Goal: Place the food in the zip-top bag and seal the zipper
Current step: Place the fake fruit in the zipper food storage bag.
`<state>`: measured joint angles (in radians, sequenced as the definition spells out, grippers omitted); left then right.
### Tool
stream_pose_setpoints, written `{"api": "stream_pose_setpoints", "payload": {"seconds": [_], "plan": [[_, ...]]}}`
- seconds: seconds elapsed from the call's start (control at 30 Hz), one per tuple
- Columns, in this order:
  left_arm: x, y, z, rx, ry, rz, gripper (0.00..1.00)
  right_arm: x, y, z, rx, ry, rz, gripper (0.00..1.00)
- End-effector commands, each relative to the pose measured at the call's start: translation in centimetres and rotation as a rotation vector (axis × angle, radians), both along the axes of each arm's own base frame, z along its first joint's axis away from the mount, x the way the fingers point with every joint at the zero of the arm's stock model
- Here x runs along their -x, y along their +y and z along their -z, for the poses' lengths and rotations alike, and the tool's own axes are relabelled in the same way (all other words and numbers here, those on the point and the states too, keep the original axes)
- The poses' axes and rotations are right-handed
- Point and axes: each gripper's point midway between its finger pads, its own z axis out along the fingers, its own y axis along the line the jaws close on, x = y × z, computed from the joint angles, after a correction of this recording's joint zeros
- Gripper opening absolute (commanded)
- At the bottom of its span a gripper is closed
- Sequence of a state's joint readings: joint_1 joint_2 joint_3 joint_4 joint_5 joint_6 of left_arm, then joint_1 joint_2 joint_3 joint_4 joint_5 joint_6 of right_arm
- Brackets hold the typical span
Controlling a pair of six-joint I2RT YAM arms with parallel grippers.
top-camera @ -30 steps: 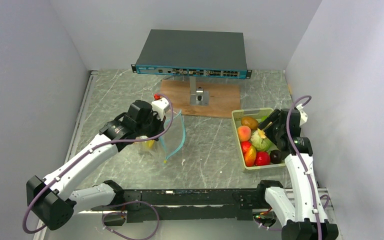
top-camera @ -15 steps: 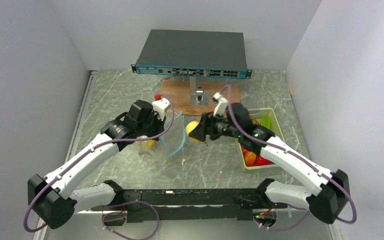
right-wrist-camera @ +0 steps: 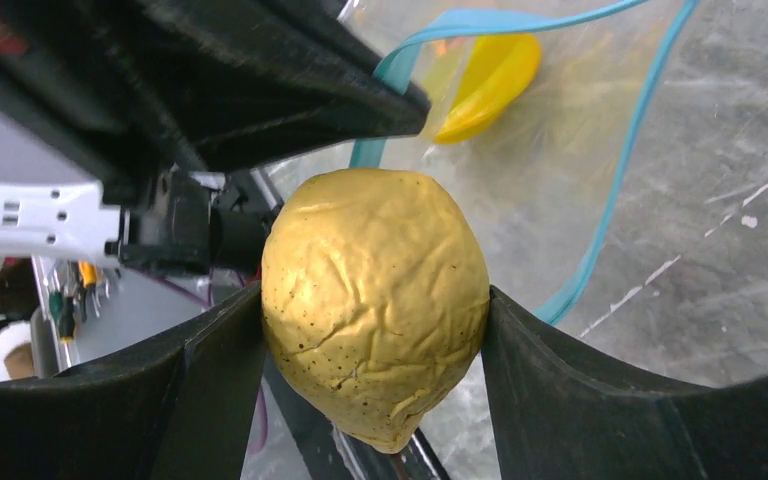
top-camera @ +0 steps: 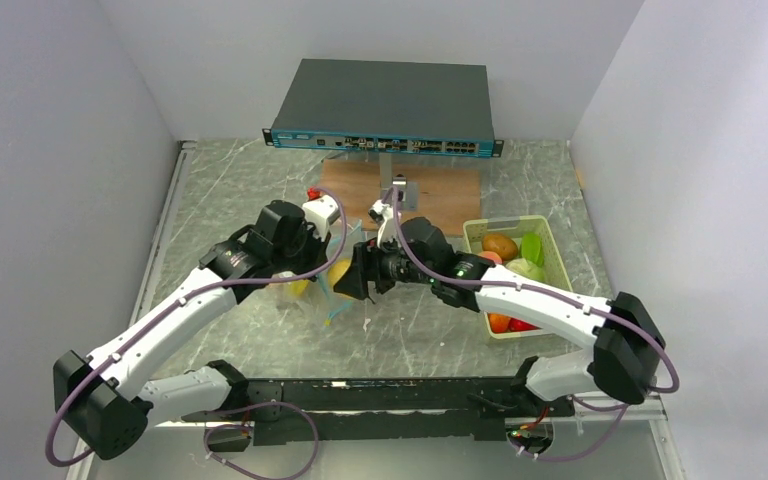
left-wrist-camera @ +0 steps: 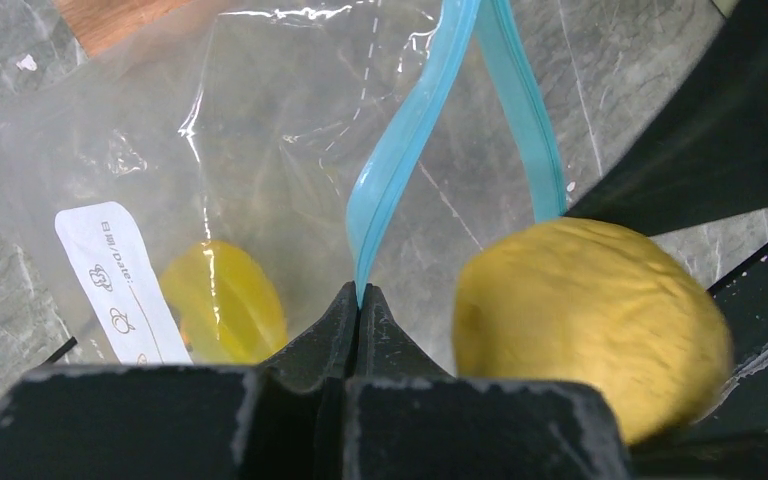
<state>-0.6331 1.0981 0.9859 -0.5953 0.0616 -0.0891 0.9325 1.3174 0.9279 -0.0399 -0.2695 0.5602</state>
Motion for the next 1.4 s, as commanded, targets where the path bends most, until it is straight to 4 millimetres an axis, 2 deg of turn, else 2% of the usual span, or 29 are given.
{"api": "stream_pose_setpoints", "payload": {"seconds": [0.0, 0.17, 0.27, 0.4, 0.57, 0.77, 0.97, 1.13, 1.37], "plan": [[-0.4, -0.3, -2.4, 0.037, -0.078, 0.011, 0.00, -2.7, 2.5, -3.3, -0.129, -0.038, 0.087, 0.18], [-0.3, -0.4, -2.4, 0.044, -0.080, 0.016, 0.00, -5.1, 2.6, -1.9, -0.080, -0.002, 0.228, 0.29], [-0.3, -0.4, -2.5, 0.046, -0.083, 0.019, 0.00, -5.9, 2.4, -1.5, -0.073, 0.020, 0.287, 0.41], [-0.2, -0.2, -2.9, 0.052, -0.096, 0.016, 0.00, -6.4, 2.8, -1.0, -0.048, 0.039, 0.307, 0.48], [-0.1, -0.2, -3.2, 0.059, -0.107, 0.016, 0.00, -7.3, 2.8, 0.7, 0.002, 0.070, 0.365, 0.58], [-0.2, -0.4, -2.8, 0.050, -0.090, 0.021, 0.00, -7.6, 3.1, 0.8, 0.029, 0.056, 0.358, 0.71], [-0.4, -0.3, -2.7, 0.048, -0.097, 0.013, 0.00, -7.5, 2.7, 0.7, 0.054, 0.048, 0.355, 0.79], [-0.4, -0.2, -2.4, 0.037, -0.087, 0.009, 0.00, -7.5, 2.0, 0.2, 0.073, 0.022, 0.365, 0.91], [-0.6, -0.2, -2.0, 0.023, -0.077, 0.005, 0.00, -7.0, 1.3, -1.0, 0.078, -0.011, 0.342, 0.91]]}}
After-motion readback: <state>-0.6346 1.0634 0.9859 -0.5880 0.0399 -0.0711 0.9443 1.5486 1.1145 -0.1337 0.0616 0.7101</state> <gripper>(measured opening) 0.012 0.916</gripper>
